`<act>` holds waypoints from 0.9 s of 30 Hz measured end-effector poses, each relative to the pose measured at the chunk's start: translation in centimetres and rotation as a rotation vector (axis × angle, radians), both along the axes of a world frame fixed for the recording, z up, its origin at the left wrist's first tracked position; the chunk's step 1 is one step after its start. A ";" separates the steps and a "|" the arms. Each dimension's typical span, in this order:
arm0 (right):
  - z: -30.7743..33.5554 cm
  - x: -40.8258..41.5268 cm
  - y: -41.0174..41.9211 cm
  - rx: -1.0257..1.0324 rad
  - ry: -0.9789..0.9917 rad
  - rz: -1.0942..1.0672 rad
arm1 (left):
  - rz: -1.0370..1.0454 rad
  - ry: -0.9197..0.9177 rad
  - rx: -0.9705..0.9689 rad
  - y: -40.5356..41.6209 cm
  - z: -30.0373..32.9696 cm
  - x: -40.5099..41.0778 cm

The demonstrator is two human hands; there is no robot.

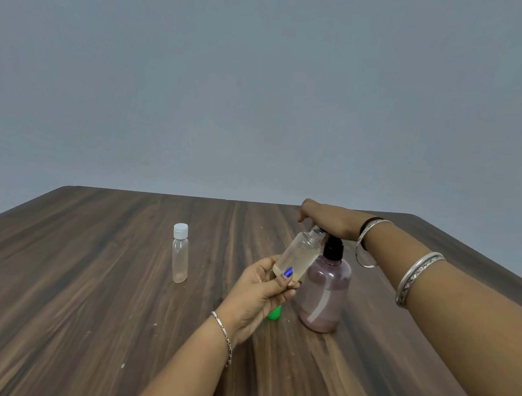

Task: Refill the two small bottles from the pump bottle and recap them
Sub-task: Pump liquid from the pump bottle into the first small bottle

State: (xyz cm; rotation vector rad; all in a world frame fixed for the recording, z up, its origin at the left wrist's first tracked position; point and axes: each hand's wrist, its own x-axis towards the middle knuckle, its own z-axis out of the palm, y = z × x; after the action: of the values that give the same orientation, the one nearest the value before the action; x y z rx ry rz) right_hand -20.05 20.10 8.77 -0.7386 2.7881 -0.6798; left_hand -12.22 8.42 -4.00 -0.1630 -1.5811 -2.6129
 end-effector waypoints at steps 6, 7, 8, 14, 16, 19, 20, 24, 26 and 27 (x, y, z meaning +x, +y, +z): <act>0.8 -0.2 -0.2 0.033 0.014 0.003 | -0.003 0.010 0.019 -0.1 0.3 -0.2; 0.8 -0.3 -0.2 0.037 0.015 0.004 | -0.004 0.011 0.020 -0.1 0.3 -0.2; 0.7 -0.3 -0.2 0.029 0.016 0.004 | -0.003 0.012 0.019 -0.1 0.3 -0.2; -0.4 -0.4 -0.3 -0.002 0.024 0.002 | 0.010 -0.008 0.005 -0.2 0.0 -0.2; -0.5 -0.4 -0.3 -0.012 0.014 -0.004 | 0.010 -0.012 0.002 -0.2 -0.1 -0.1; -0.5 -0.9 -0.4 -0.011 0.008 0.004 | 0.014 -0.007 -0.002 -0.1 -0.1 -0.2; -0.3 -1.0 -0.3 -0.007 0.007 0.005 | 0.014 -0.004 0.003 -0.1 -0.1 -0.2; 0.3 -1.3 -0.3 0.016 0.011 0.001 | 0.003 0.009 0.014 -0.1 0.2 -0.3; 0.5 -1.4 -0.4 0.031 0.012 0.006 | 0.001 0.016 0.020 -0.1 0.3 -0.3; 0.5 -1.4 -0.4 0.034 0.011 0.009 | 0.001 0.017 0.022 0.0 0.4 -0.3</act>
State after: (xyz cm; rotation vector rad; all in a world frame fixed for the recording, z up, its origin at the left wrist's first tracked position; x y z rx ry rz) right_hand -21.42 19.71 9.31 -0.7502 2.7976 -0.6276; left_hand -12.51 8.37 -3.65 -0.1828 -1.5461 -2.6199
